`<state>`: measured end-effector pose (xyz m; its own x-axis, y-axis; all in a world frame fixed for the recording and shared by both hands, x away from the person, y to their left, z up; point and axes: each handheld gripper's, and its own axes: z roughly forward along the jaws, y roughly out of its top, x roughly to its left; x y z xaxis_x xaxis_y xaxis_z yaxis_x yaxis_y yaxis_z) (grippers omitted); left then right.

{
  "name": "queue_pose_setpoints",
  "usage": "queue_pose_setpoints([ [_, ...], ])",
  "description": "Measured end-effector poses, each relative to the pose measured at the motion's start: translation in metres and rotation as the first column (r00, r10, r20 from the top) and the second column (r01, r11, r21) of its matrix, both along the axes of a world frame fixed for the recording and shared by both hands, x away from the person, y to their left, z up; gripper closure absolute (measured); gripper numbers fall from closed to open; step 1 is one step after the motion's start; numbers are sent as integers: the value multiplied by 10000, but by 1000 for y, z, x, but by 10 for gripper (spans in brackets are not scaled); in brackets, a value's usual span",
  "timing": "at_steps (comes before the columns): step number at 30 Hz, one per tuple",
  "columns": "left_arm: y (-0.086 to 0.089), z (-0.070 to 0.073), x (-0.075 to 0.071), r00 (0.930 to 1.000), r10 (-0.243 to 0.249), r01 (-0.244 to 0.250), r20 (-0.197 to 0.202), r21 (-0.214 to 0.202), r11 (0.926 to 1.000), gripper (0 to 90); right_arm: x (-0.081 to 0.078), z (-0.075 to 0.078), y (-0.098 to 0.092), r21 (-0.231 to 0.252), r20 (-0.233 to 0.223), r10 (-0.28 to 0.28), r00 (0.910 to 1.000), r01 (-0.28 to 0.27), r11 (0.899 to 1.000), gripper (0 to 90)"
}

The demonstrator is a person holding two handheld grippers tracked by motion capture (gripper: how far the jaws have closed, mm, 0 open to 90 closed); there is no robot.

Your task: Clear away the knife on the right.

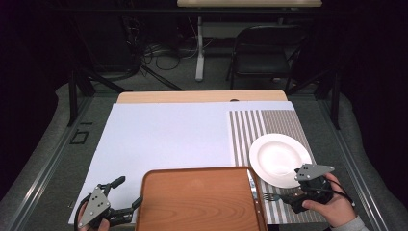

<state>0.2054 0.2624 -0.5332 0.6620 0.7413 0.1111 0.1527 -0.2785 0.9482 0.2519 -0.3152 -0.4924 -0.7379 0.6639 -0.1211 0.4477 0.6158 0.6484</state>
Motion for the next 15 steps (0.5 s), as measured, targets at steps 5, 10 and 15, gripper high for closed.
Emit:
queue_pose_setpoints([
  [5,0,0,1,10000,-33,33,-54,-21,10000,156,1,2,-2,-73,42,-91,9999,92,9999,0],
  [10,0,0,1,10000,-66,66,-49,-18,10000,156,2,0,-5,-121,52,-216,9998,217,9997,0],
  [15,0,0,1,10000,-48,48,-50,-32,10000,156,2,0,-8,-142,136,-384,9992,386,9992,0],
])
